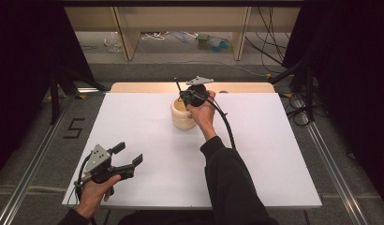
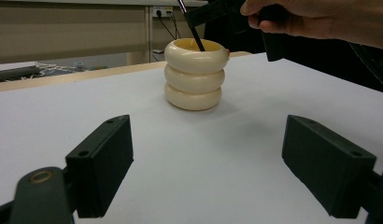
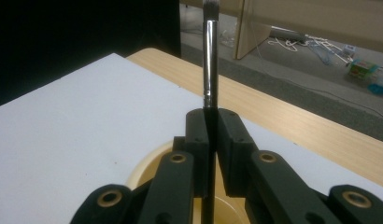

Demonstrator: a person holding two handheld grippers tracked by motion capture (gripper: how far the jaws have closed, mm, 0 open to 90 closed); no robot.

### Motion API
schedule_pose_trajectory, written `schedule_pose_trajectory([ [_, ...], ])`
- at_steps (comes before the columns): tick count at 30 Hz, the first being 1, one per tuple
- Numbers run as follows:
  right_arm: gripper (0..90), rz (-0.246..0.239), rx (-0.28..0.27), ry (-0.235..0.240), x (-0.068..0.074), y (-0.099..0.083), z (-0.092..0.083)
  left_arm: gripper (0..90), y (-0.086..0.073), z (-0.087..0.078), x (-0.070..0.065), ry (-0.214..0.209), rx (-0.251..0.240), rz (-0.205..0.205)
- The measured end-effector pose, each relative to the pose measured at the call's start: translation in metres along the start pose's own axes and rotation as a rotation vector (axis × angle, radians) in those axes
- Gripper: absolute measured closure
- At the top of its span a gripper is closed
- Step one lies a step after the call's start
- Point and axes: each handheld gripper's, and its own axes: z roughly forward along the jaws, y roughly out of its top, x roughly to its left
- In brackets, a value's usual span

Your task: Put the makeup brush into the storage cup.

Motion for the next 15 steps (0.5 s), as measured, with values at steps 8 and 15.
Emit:
schedule_pose_trajectory([
  [8, 83.4, 0.003, 0.023, -0.003, -0.001, -0.0046, 0.0016, 16.4, 0.0, 0.0, 0.0, -0.001, 0.0, -0.001],
  [15, 55.1, 0.048, 0.002, -0.037, -0.0038, -0.0028, -0.0016, 16.4, -0.0001, 0.0001, 0.0001, 0.0, 0.0, -0.001],
])
